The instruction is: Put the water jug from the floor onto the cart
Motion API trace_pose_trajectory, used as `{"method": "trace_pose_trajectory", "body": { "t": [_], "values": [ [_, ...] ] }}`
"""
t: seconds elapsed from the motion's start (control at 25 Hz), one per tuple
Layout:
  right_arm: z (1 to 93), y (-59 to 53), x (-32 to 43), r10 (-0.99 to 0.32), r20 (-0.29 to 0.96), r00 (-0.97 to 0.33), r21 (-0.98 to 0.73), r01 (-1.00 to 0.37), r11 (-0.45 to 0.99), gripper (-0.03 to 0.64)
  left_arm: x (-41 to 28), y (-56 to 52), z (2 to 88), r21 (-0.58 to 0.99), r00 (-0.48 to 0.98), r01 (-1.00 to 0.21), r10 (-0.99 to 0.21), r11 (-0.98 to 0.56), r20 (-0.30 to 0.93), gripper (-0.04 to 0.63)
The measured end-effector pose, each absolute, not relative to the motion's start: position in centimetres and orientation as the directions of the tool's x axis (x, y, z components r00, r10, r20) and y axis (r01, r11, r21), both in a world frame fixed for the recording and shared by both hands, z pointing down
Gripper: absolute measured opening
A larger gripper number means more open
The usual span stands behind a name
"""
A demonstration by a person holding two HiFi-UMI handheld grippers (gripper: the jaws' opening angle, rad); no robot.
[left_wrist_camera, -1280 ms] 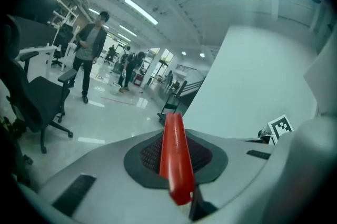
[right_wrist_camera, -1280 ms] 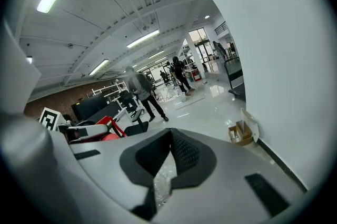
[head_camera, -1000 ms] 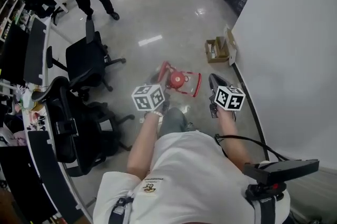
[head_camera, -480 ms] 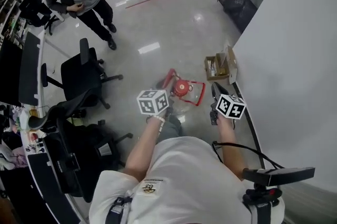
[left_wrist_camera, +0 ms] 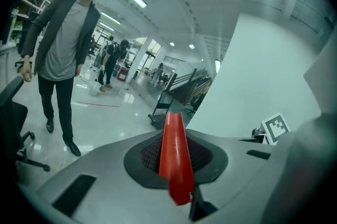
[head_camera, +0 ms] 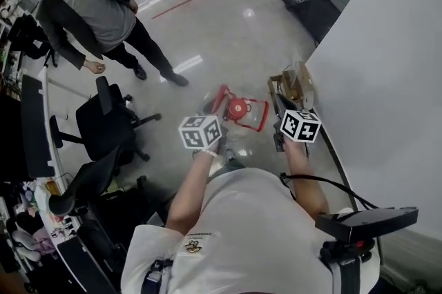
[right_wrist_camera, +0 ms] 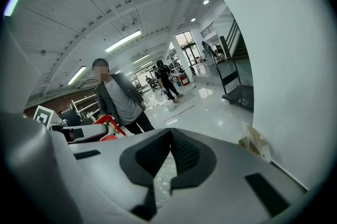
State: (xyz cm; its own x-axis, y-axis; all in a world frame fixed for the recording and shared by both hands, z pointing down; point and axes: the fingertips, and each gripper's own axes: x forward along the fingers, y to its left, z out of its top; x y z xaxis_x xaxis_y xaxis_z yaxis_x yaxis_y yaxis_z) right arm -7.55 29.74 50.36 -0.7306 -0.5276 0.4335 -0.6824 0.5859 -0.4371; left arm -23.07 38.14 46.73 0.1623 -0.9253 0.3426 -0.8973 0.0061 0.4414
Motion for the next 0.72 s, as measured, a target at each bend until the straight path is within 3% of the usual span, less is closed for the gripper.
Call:
{"method": "trace_pose_trajectory", "body": {
  "t": [0.72],
  "values": [
    [53.1,11.6,-12.9,-0.554,0.459,-0.694,-0.456,-0.719,0.524,0.015,-31.3,17.6,49.3,0.410,0.181,-0.912,-0.901,-0.004,0.395,0.049]
  ]
}}
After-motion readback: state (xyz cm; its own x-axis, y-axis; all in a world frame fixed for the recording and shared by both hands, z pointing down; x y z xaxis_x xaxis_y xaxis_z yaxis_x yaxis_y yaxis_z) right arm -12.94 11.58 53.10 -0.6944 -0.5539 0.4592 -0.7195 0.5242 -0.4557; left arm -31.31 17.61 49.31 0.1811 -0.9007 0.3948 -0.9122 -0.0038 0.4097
